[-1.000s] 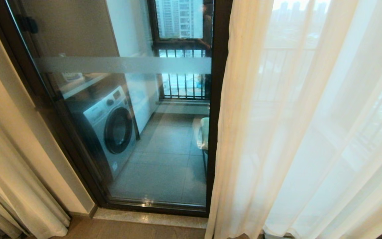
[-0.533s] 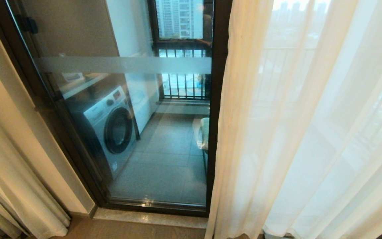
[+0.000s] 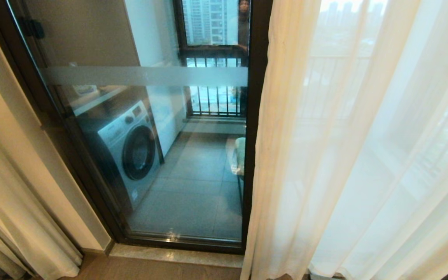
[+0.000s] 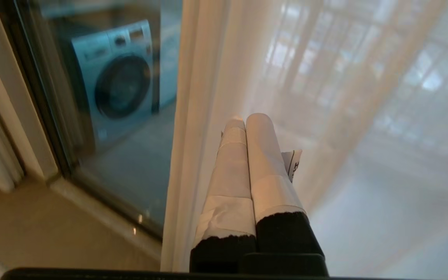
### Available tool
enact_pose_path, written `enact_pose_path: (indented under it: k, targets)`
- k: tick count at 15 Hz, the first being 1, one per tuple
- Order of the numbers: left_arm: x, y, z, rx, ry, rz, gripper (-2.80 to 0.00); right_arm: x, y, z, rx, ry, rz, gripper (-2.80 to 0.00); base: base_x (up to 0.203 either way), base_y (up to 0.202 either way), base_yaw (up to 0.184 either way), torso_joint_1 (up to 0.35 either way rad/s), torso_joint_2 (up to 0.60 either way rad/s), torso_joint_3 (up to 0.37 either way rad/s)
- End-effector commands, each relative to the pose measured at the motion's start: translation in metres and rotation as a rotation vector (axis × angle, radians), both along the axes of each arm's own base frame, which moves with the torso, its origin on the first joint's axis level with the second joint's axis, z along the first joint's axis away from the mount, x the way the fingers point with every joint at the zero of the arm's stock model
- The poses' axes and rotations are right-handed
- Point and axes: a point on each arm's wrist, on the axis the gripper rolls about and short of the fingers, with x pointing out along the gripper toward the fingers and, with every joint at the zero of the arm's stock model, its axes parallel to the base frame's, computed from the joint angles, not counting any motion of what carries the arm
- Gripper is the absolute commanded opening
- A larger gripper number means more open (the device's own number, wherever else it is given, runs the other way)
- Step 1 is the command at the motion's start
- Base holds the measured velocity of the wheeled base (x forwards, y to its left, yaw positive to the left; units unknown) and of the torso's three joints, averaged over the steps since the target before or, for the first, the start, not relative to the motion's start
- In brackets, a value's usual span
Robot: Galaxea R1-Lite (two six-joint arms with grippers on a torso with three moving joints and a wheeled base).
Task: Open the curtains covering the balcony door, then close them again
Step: Pull the inner curtains open on both sides
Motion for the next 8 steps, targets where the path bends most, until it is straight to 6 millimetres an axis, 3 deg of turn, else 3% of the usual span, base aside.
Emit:
enact_pose_path:
  k: [1, 4, 7, 8]
  targets:
    - [0.0, 0.0, 0.0, 0.001, -0.001, 0.001, -2.8, 0.077, 0.017, 0.011, 0.016, 0.043, 0.035, -2.8, 0.0, 0.0, 0.0, 0.0, 0.0, 0.0]
    - [0.0, 0.0, 0.0, 0.001, -0.001, 0.001, -2.8, 0.133, 0.037, 0.022, 0.07, -0.003, 0.079, -2.8, 0.0, 0.0, 0.0, 0.0, 0.0, 0.0]
    - [0.0, 0.0, 0.0, 0.001, -0.001, 0.001, -2.8, 0.175, 0.056, 0.026, 0.118, -0.031, 0.117, -2.8, 0.0, 0.0, 0.0, 0.0, 0.0, 0.0]
    - [0.0, 0.0, 0.0, 0.001, -0.001, 0.001, -2.8, 0.185, 0.062, 0.025, 0.133, -0.033, 0.131, 0.0, 0.0, 0.0, 0.0, 0.0, 0.0, 0.0]
